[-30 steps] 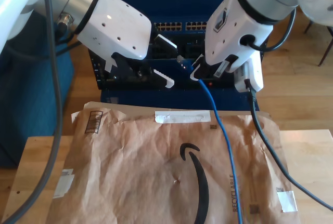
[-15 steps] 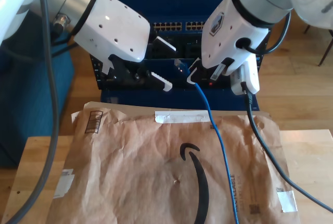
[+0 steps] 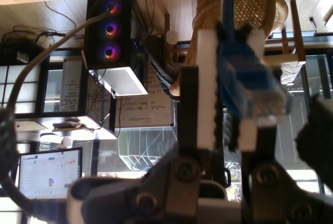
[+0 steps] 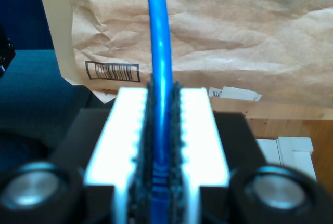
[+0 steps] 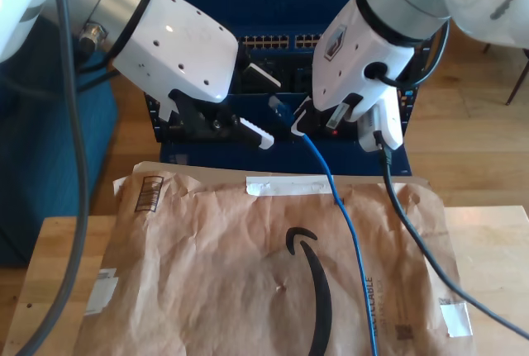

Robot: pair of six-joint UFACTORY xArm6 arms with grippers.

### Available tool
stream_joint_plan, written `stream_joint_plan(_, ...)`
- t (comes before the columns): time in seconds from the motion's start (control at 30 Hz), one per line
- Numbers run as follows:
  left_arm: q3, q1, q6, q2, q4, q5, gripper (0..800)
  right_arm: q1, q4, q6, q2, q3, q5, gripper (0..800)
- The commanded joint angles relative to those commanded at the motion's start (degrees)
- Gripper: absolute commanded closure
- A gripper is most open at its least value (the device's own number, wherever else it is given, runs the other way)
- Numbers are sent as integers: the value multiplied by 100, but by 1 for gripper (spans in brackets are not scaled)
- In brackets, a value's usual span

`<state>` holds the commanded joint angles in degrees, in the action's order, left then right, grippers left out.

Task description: Grab the cable and plug it in

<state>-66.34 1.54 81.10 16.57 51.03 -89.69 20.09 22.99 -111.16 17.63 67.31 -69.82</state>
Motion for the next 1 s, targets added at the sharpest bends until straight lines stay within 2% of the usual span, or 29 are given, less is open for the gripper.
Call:
stream_joint_plan(0.2,35,0,18,-9,-308,0,102,53,26,0,0,-9,-9,798)
stream_joint_plan(0.33,35,0,18,0,-308,-18,149,62,26,0,0,-9,-26,798)
stream_joint_plan(0.6,18,0,26,-9,-308,-9,185,176,18,0,-70,-26,-44,798)
stream_joint_plan(0.8,26,-114,114,-18,-308,-9,264,176,18,0,-70,-26,-44,798)
stream_joint_plan(0.87,26,-123,123,-18,-308,0,382,176,18,0,-70,-26,-44,798)
stream_joint_plan(1.0,35,-123,123,-18,-281,-9,399,176,18,0,-70,-26,-44,798)
